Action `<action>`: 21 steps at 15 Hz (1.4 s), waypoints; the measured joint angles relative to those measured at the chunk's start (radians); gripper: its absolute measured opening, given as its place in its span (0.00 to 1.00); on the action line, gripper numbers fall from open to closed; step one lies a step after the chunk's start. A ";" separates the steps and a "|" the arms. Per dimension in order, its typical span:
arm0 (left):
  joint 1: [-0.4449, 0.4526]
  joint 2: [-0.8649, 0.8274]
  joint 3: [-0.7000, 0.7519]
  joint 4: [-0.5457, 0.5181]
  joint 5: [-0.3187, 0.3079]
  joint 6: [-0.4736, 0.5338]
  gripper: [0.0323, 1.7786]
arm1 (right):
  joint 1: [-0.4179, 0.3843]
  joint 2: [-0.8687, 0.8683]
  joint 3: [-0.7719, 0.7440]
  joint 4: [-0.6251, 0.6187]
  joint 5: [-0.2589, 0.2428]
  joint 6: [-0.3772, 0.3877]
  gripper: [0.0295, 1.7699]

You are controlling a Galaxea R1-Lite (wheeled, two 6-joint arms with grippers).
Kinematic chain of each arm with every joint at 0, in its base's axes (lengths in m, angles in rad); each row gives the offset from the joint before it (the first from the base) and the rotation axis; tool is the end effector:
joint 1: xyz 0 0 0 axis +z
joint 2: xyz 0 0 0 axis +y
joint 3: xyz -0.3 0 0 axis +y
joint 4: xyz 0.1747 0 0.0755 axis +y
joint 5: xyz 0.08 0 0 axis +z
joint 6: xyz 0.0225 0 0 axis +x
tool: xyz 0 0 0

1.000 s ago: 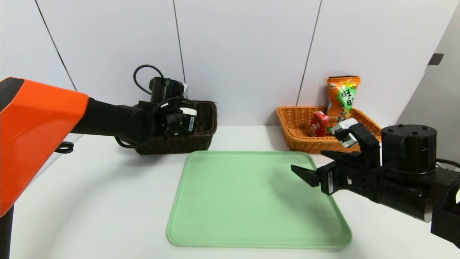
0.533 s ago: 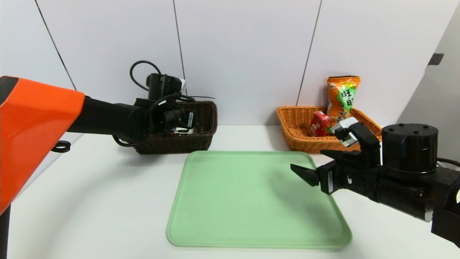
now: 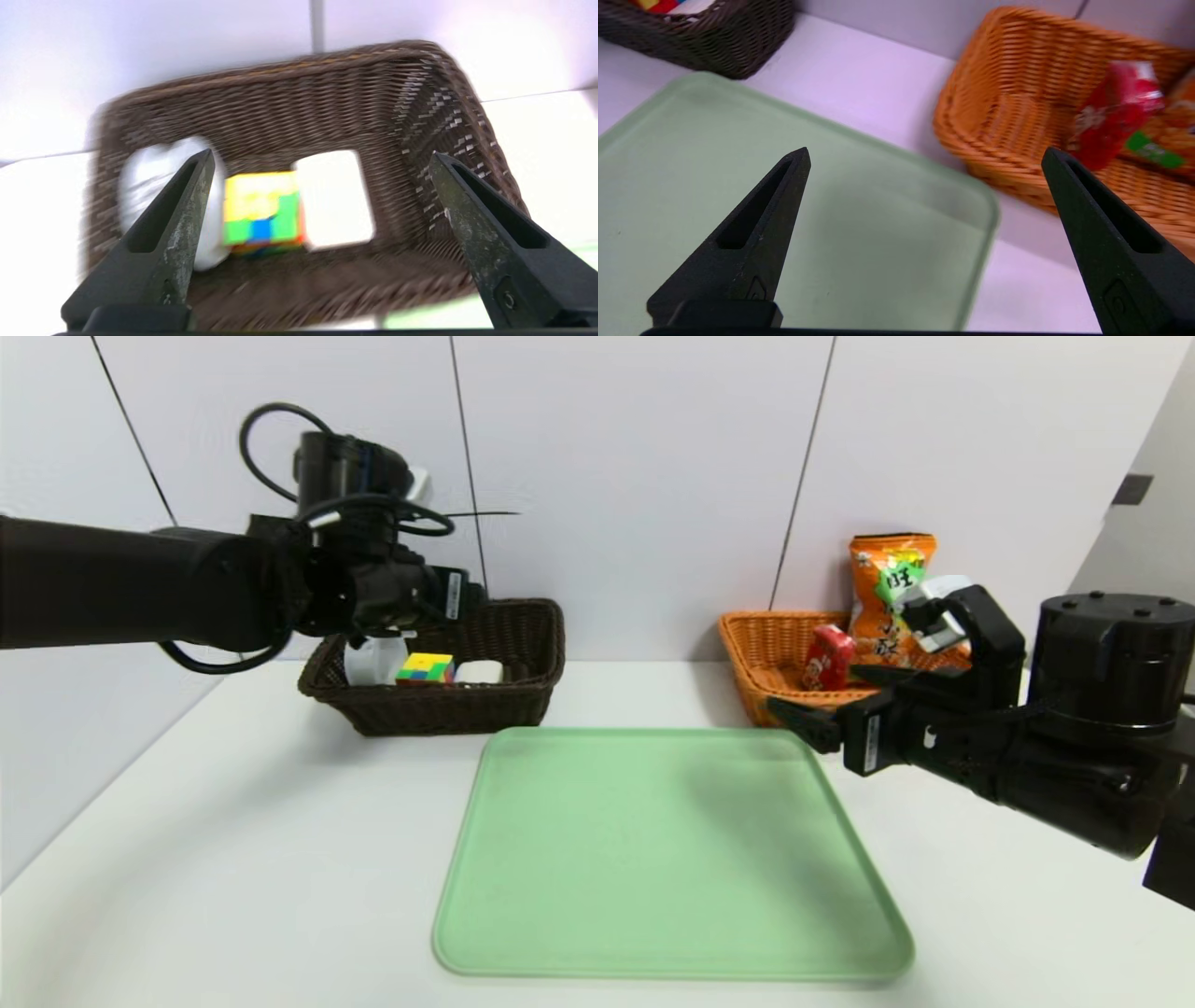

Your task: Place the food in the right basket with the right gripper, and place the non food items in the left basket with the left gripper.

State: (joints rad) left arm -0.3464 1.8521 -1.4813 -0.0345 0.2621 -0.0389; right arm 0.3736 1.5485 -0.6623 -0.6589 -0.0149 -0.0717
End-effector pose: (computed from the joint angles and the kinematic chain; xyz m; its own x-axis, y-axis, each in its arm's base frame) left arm 0.3495 -0.1200 0.2617 0.9456 -0.0658 -0.3187 0.0857 0.9951 0.0487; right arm 0.2442 0.0954 0.1892 0.9124 0.3417 -0.2253 -0.3655 0.9279 -0.0731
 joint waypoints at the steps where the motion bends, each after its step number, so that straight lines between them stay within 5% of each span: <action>1: 0.027 -0.061 0.033 0.029 0.010 0.010 0.92 | -0.035 -0.026 -0.008 0.032 -0.002 -0.023 0.97; 11: 0.259 -0.677 0.602 0.056 0.015 0.113 0.94 | -0.347 -0.497 0.144 0.230 0.015 -0.149 0.97; 17: 0.332 -0.996 0.984 -0.063 -0.117 0.134 0.95 | -0.436 -0.782 0.375 0.264 0.091 -0.144 0.97; 21: 0.364 -1.183 1.111 -0.074 -0.213 0.115 0.95 | -0.447 -0.996 0.444 0.379 0.142 -0.139 0.97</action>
State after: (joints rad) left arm 0.0177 0.6687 -0.3698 -0.1085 0.0489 0.0760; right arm -0.0734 0.5526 -0.2183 -0.2804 0.1270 -0.2111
